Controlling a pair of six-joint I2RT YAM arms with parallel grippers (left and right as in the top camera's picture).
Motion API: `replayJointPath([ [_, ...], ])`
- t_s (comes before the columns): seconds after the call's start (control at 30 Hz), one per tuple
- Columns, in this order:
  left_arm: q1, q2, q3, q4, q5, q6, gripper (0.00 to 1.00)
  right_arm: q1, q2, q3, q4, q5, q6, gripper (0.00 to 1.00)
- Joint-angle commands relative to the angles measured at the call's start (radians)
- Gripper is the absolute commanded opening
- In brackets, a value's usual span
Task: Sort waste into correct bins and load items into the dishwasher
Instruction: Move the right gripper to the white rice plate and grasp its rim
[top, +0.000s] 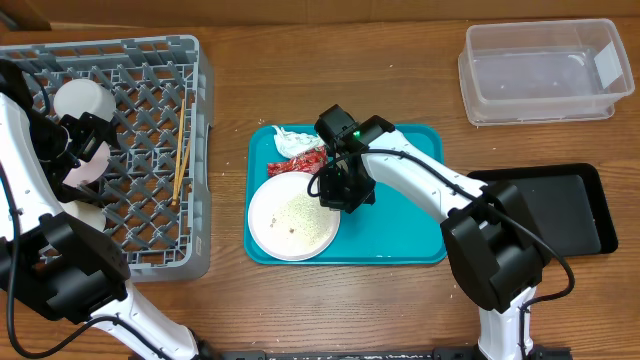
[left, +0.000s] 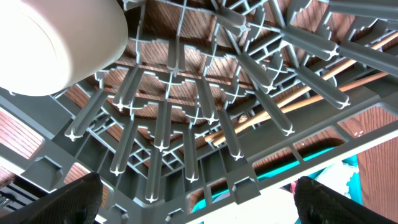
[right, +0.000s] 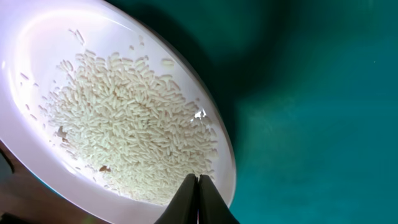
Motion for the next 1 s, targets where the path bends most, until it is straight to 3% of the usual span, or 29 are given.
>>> replayJointPath([
  [0.0,-0.003,-0.001,0.016,0.001,0.003,-0.009,1.00,0.010,0.010,-0.014,0.024,0.011,0.022,0.04],
  [0.37,-0.003,-0.001,0.016,0.001,0.003,-0.009,1.00,-0.010,0.005,-0.064,-0.016,0.182,0.084,0.04],
  [0.67,-0.003,0.000,0.016,0.001,0.003,-0.009,1.00,-0.129,-0.066,0.051,-0.282,0.409,0.117,0.04],
  [0.77,-0.003,-0.001,0.016,0.002,0.003,-0.010,1.00,-0.159,-0.125,0.098,-0.335,0.378,0.097,0.04],
  [0.87,-0.005,0.000,0.016,0.001,0.004,-0.009,1.00,-0.146,-0.176,0.108,-0.296,0.187,-0.013,0.04],
  [0.9,-0.005,0.000,0.016,0.001,0.003,-0.009,1.00,-0.132,-0.187,0.108,-0.269,0.087,-0.070,0.09],
  [0.97,-0.005,0.000,0.016,0.001,0.003,-0.009,1.00,-0.095,-0.195,0.108,-0.225,-0.059,-0.137,0.32],
])
